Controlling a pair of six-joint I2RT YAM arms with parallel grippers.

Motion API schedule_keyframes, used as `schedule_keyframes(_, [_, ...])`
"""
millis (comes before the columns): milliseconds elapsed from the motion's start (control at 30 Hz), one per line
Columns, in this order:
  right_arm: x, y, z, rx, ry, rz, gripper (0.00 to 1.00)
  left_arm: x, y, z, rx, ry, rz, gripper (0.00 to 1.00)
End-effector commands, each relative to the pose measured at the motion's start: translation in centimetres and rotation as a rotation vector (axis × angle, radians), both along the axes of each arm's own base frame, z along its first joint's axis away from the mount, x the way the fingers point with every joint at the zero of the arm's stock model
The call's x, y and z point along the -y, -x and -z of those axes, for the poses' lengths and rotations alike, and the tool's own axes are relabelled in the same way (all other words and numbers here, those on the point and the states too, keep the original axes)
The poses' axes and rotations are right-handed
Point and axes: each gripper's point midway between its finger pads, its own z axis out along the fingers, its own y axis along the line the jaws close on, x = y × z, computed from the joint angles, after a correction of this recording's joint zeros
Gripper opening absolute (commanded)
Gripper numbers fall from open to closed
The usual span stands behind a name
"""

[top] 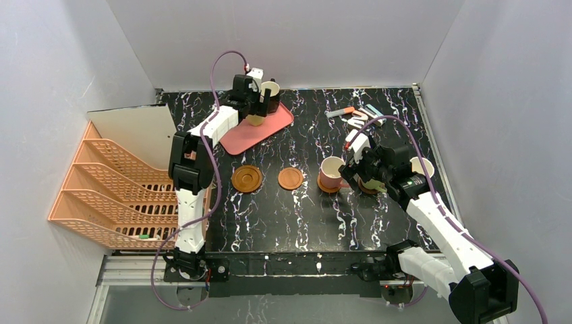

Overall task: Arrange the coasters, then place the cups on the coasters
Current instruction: Pick up the cup from the tray, then place the cup at the center of the board.

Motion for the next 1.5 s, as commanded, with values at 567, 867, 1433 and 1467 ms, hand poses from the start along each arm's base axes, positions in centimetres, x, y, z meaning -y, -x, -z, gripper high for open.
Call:
schedule_keyframes(567, [-0.4, 0.0, -0.9, 0.045, -0.015, -0.03, 0.99, 3.3, 10.2, -12.3, 0.173, 0.145, 0.535, 0.0])
schedule_keyframes(867, [-0.7, 0.4, -1.5, 0.061, -0.032, -0.052, 0.99, 5.3, 18.3, -12.5, 0.14, 0.153, 0.927, 0.0])
schedule_keyframes(1433, [-3.6, 2.0, -2.6, 0.06, -0.079, -0.178, 0.99, 6.1, 24.5, -6.8, 0.063, 0.181, 1.312, 0.12])
schedule_keyframes(1467, [-3.7, 2.1, -2.6, 0.064, -0.076, -0.181, 0.99, 6.2, 24.5, -6.3, 0.053, 0.183, 1.315, 0.12])
